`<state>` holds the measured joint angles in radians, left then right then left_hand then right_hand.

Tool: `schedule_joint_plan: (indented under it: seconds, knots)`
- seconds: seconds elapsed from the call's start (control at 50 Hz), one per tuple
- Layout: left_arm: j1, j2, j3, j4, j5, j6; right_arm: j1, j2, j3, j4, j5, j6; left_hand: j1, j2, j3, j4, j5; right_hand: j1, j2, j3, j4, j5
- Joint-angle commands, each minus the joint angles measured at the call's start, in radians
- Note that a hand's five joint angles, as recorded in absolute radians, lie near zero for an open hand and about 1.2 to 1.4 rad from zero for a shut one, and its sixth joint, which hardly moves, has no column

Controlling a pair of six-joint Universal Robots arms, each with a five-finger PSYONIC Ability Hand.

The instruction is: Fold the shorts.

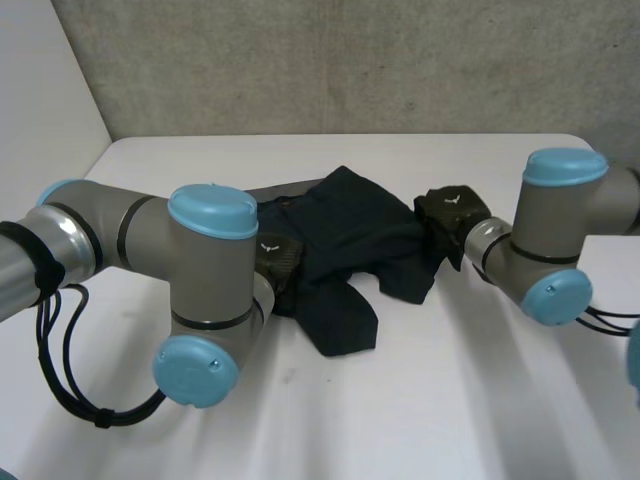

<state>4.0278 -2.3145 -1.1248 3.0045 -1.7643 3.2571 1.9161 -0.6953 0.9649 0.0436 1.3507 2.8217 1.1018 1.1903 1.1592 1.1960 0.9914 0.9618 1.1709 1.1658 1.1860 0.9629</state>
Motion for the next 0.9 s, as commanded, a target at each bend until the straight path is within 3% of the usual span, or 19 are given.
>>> schedule_joint_plan:
  seconds: [0.02, 0.14, 0.24, 0.32, 0.44, 0.48, 0.52, 0.54, 0.56, 0.66, 0.74, 0.84, 0.9]
  knots:
    - [0.016, 0.0, 0.068, 0.036, -0.001, 0.004, 0.0, -0.248, 0.213, 0.061, -0.001, -0.015, 0.294, 0.206, 0.237, 0.2, 0.23, 0.434, 0.225, 0.23, 0.21, 0.259]
    - [0.089, 0.007, 0.108, 0.045, -0.001, 0.104, 0.04, -0.388, 0.365, 0.212, -0.005, -0.011, 0.294, 0.206, 0.237, 0.2, 0.23, 0.434, 0.225, 0.23, 0.21, 0.259]
    - [0.135, 0.015, 0.132, 0.063, 0.002, 0.225, 0.239, -0.429, 0.428, 0.306, -0.019, 0.033, 0.294, 0.206, 0.237, 0.2, 0.23, 0.434, 0.225, 0.23, 0.21, 0.259]
    - [0.142, 0.036, 0.131, 0.077, 0.003, 0.269, 0.403, -0.429, 0.416, 0.273, -0.03, 0.142, 0.294, 0.206, 0.237, 0.2, 0.23, 0.434, 0.225, 0.23, 0.21, 0.259]
    - [0.16, 0.053, 0.117, 0.083, 0.002, 0.285, 0.527, -0.35, 0.334, 0.101, -0.039, 0.395, 0.294, 0.206, 0.237, 0.2, 0.23, 0.434, 0.225, 0.23, 0.21, 0.259]
    - [0.18, 0.055, 0.115, 0.082, 0.002, 0.288, 0.549, -0.302, 0.302, 0.036, -0.042, 0.488, 0.294, 0.206, 0.237, 0.2, 0.23, 0.176, -0.033, -0.028, -0.048, 0.0]
    - [0.195, 0.055, 0.114, 0.082, 0.003, 0.289, 0.564, -0.28, 0.278, 0.015, -0.045, 0.528, 0.28, 0.192, 0.223, 0.186, 0.216, -0.255, -0.464, -0.459, -0.479, -0.431]
    - [0.204, 0.055, 0.114, 0.083, 0.003, 0.289, 0.57, -0.261, 0.256, 0.018, -0.044, 0.53, 0.237, 0.148, 0.179, 0.142, 0.172, -0.635, -0.844, -0.839, -0.859, -0.811]
    - [0.22, 0.056, 0.112, 0.083, 0.003, 0.293, 0.571, -0.253, 0.25, 0.024, -0.041, 0.525, 0.091, 0.002, 0.033, -0.003, 0.027, -0.787, -0.996, -0.991, -1.011, -0.963]
    - [0.246, 0.069, 0.106, 0.074, 0.005, 0.305, 0.563, -0.25, 0.242, 0.108, -0.033, 0.475, -0.462, -0.55, -0.519, -0.556, -0.526, -0.787, -0.996, -0.991, -1.011, -0.963]
    - [0.254, 0.119, 0.085, 0.07, 0.002, 0.306, 0.519, -0.296, 0.279, 0.218, -0.03, 0.4, -0.574, -0.662, -0.631, -0.668, -0.638, -0.787, -0.996, -0.991, -1.011, -0.963]
    - [0.261, 0.237, -0.018, 0.067, 0.002, 0.294, 0.348, -0.381, 0.337, 0.326, -0.044, 0.292, -0.653, -0.742, -0.711, -0.748, -0.717, -0.787, -0.996, -0.991, -1.011, -0.963]
    - [0.258, 0.331, -0.122, 0.068, 0.002, 0.291, 0.281, -0.432, 0.359, 0.345, -0.044, 0.228, -0.712, -0.801, -0.769, -0.806, -0.776, -0.657, -0.866, -0.861, -0.881, -0.833]
